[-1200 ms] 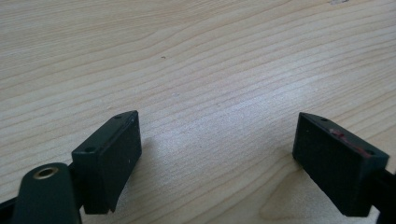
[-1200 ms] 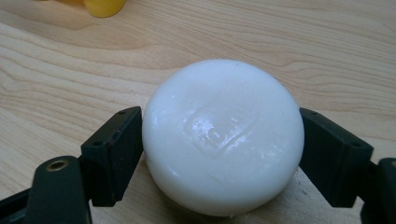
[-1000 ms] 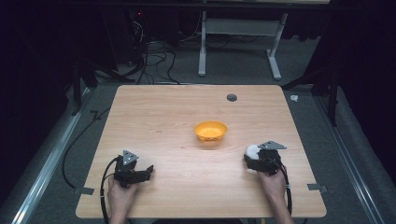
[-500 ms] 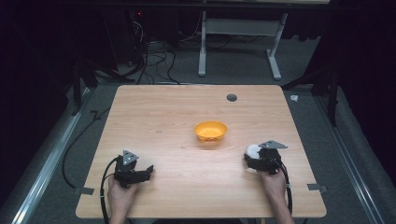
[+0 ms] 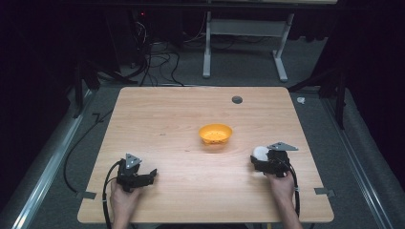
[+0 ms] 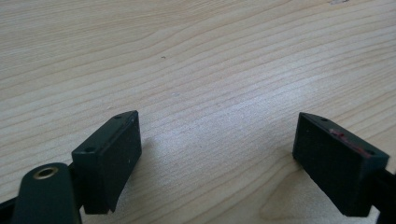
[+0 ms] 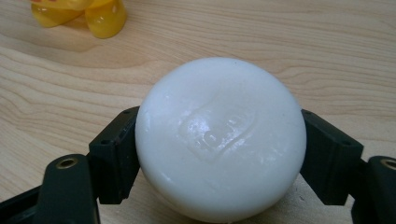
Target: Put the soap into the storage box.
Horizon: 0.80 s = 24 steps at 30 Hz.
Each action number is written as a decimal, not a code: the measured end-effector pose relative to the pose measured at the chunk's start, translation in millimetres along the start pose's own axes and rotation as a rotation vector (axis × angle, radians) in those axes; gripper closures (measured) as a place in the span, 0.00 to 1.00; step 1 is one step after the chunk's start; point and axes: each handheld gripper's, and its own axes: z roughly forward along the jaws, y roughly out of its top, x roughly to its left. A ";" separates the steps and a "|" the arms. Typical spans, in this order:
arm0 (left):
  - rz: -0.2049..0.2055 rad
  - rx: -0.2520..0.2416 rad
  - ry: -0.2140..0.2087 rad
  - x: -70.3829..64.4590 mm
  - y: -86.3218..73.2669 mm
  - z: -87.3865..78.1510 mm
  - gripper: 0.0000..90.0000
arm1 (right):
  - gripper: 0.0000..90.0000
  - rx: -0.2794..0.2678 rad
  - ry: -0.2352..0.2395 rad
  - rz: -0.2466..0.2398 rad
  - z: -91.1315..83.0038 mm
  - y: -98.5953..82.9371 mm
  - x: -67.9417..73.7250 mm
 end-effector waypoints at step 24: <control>0.000 0.000 0.000 0.0 0.0 0.0 0.18 | 0.27 -0.032 0.039 -0.041 -10.6 25.0 12.0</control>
